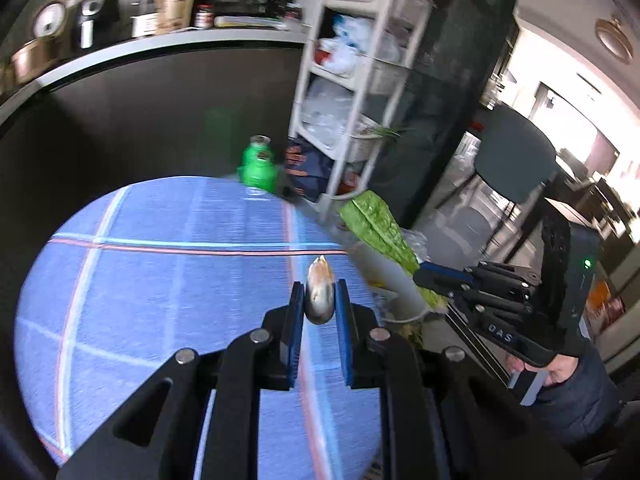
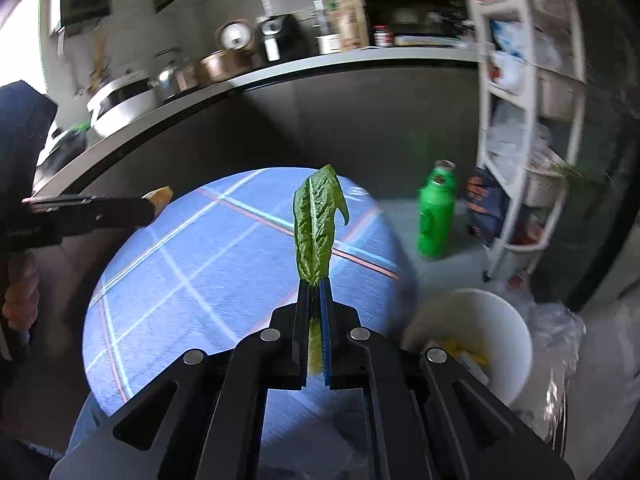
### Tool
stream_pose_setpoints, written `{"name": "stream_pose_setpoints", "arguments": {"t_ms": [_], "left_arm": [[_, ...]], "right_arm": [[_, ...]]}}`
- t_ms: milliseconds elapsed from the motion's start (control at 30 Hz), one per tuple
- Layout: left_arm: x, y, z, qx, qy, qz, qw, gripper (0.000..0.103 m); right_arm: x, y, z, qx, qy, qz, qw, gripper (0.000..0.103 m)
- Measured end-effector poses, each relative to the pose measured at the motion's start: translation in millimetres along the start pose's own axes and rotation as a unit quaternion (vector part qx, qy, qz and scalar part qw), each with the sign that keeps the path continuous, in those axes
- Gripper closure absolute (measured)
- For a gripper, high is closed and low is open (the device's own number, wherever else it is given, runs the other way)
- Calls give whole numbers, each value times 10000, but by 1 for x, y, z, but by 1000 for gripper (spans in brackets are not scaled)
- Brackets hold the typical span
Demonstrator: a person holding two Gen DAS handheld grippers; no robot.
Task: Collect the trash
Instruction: 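Carry the leaf and shell over to the white bucket with both grippers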
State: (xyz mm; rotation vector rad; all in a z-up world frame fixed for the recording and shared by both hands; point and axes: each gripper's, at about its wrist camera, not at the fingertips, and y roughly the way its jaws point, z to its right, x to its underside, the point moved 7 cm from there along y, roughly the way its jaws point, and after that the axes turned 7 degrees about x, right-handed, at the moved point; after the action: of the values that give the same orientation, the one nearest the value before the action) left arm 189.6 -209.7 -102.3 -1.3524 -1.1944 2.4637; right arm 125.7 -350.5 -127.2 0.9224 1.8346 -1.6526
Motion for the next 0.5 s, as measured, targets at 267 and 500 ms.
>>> {"name": "stream_pose_setpoints", "arguments": {"t_ms": [267, 500], "left_arm": [[-9, 70, 57, 520, 150, -395, 9978, 87], [-19, 142, 94, 745, 259, -817, 9935, 87]], "right_arm": [[33, -4, 76, 465, 633, -120, 9968, 98], [65, 13, 120, 636, 1061, -390, 9916, 98]]}}
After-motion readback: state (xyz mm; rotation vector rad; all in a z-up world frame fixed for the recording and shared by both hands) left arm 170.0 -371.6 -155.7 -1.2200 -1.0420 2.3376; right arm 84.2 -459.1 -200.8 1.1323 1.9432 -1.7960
